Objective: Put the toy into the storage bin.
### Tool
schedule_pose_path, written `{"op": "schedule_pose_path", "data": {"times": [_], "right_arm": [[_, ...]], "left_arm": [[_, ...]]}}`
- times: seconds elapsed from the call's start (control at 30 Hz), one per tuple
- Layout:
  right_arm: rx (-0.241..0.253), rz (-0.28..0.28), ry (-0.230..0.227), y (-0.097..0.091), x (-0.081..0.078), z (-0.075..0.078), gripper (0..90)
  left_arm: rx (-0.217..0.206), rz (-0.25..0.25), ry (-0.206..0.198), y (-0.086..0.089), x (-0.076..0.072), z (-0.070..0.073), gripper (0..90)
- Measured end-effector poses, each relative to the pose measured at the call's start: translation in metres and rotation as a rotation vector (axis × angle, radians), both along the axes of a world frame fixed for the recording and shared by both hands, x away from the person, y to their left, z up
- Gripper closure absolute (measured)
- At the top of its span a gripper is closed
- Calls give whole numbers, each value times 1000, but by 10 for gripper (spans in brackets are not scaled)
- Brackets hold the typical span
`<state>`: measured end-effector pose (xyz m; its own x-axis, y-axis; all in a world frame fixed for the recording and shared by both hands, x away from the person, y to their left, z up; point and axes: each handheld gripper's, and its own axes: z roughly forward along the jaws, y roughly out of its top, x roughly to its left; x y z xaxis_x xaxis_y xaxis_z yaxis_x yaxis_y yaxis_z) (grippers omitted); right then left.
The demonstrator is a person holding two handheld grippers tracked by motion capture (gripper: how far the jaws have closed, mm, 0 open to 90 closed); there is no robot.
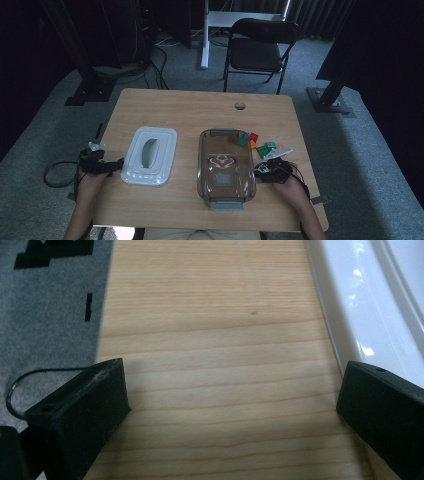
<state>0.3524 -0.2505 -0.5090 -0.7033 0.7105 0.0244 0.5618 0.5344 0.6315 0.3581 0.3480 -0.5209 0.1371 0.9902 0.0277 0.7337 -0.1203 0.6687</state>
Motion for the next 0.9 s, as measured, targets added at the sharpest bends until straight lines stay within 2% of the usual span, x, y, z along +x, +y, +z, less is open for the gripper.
{"op": "schedule_pose_path", "data": {"times": [0.1, 0.23, 0.33, 0.43, 0.5, 0.6, 0.73, 0.77, 0.8, 0.9], "right_arm": [[-17, 2, -10, 1, -3, 1, 484], [-18, 3, -3, -2, -7, 1, 484], [-21, -7, -1, -3, -10, 1, 482], [-3, -16, 16, -5, -10, 1, 475], [25, -35, 36, -8, -9, 0, 466], [59, -91, 72, -13, -7, 1, 397], [38, -113, 64, -13, -9, 1, 357], [20, -127, 54, -11, -9, 0, 283], [-12, -131, 42, -9, -10, 0, 287], [-40, -121, 16, -7, -11, -2, 286]], "left_arm": [[-19, -20, -13, -6, -1, -2, 6], [-18, -7, -15, -15, -1, -2, 6], [-18, -45, -15, -21, -3, -2, 7], [-18, -75, -15, -27, -5, -2, 7], [-19, -75, -15, -28, -6, -2, 6], [-20, -70, -15, -28, -9, -2, 6], [-21, -66, -16, -29, -11, -3, 7], [-22, -64, -15, -29, -11, -3, 6], [-21, -63, -15, -30, -12, -3, 6], [-20, -58, -15, -30, -13, -3, 6]]}}
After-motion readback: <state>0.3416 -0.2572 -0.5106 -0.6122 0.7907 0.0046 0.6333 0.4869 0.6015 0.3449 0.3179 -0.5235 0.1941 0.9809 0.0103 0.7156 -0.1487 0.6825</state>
